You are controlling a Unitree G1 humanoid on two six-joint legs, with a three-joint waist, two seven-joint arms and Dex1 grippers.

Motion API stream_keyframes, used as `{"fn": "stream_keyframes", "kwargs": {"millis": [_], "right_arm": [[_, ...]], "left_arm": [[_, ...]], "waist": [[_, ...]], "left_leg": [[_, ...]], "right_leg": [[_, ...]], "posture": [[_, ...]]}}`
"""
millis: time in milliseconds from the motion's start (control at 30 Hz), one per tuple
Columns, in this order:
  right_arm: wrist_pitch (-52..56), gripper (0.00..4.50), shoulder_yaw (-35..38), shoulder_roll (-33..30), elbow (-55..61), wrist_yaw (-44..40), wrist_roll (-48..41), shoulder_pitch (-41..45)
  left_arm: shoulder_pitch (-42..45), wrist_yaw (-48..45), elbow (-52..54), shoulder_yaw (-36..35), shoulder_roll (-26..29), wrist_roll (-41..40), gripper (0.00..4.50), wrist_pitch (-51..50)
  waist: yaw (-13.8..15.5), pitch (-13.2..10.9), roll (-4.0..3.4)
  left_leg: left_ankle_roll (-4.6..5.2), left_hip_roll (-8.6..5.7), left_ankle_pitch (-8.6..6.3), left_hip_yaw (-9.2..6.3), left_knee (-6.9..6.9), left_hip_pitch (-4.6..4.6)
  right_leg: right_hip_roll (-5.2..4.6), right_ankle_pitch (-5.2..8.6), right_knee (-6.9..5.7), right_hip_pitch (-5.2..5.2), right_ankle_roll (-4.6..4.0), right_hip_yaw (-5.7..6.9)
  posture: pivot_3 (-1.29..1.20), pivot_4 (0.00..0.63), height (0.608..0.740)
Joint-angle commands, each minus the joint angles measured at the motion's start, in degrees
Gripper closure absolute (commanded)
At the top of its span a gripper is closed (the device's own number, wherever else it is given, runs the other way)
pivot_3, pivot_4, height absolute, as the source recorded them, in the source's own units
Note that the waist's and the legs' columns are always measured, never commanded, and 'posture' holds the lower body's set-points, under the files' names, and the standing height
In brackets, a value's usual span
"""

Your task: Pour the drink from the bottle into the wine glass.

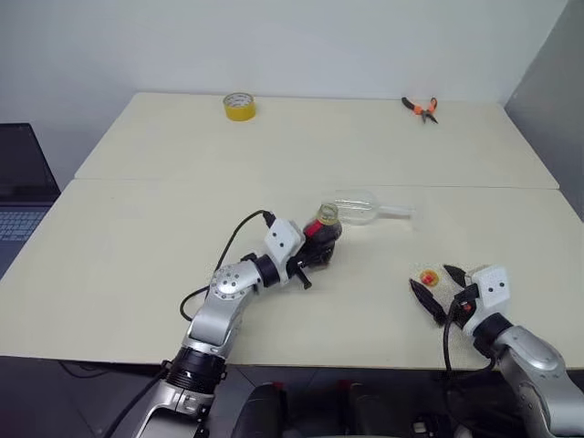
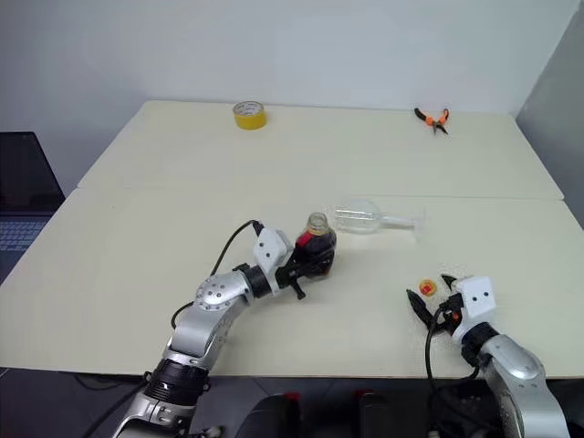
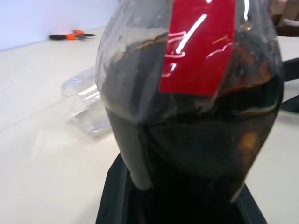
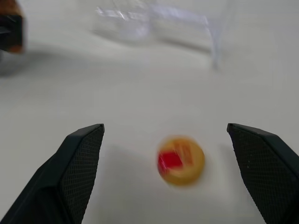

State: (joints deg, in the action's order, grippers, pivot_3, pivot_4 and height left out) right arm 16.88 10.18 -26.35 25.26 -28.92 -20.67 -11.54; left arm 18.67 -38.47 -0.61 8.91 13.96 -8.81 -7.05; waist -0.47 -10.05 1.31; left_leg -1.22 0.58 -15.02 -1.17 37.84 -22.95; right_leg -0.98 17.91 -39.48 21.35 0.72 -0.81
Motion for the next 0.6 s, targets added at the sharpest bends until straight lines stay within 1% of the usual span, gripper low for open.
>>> {"fn": "stream_keyframes", "kwargs": {"millis": [33,133,200,300,400,600], "right_arm": [[2.7,0.0,-1.3,-2.2,11.2,-2.0,-4.8,4.7],[9.4,0.0,-6.9,-3.7,14.9,-3.0,-8.4,11.9],[11.9,0.0,-8.7,-4.1,15.4,-3.1,-9.3,14.8],[13.4,0.0,-13.0,-4.3,13.7,-4.7,-8.7,20.6],[12.7,0.0,-16.7,-3.1,9.5,-6.4,-6.7,26.7],[11.7,0.0,-18.9,-1.2,6.9,-7.0,-5.7,29.7]], "left_arm": [[1.3,5.3,0.0,-3.9,-0.5,0.8,3.87,3.5],[2.7,11.1,-3.3,-6.9,-1.6,2.1,3.87,5.3],[3.4,13.0,-5.0,-7.8,-1.9,2.5,3.87,6.2],[5.0,18.5,-10.0,-10.8,-2.3,3.5,3.87,8.5],[7.5,22.9,-16.6,-14.2,-2.4,3.2,3.87,10.2],[9.9,23.2,-22.5,-15.8,-2.6,2.0,3.87,12.3]], "waist": [[0.0,0.0,0.0],[0.0,0.0,0.03],[0.2,0.0,0.05],[0.5,0.0,0.07],[0.4,0.0,0.12],[0.5,0.0,0.13]], "left_leg": [[0.0,0.02,0.0,-0.02,0.0,0.01],[0.0,0.02,0.0,-0.09,0.02,0.02],[0.0,0.0,0.0,-0.12,0.04,-0.01],[0.0,-0.08,0.0,-0.13,0.04,-0.1],[0.0,-0.1,0.0,-0.1,0.11,-0.09],[-0.01,-0.09,0.0,-0.15,0.09,-0.16]], "right_leg": [[0.02,0.0,0.0,-0.01,0.0,0.02],[0.04,0.0,0.0,-0.05,0.0,0.08],[0.03,0.0,0.0,-0.04,0.0,0.12],[-0.05,0.0,0.1,-0.02,0.0,0.16],[-0.08,-0.05,0.11,-0.03,0.06,0.13],[-0.09,-0.05,0.14,0.0,0.05,0.21]], "posture": [[0.0,0.15,0.74],[0.0,0.15,0.74],[0.0,0.15,0.74],[0.0,0.15,0.74],[0.0,0.15,0.74],[0.0,0.15,0.74]]}}
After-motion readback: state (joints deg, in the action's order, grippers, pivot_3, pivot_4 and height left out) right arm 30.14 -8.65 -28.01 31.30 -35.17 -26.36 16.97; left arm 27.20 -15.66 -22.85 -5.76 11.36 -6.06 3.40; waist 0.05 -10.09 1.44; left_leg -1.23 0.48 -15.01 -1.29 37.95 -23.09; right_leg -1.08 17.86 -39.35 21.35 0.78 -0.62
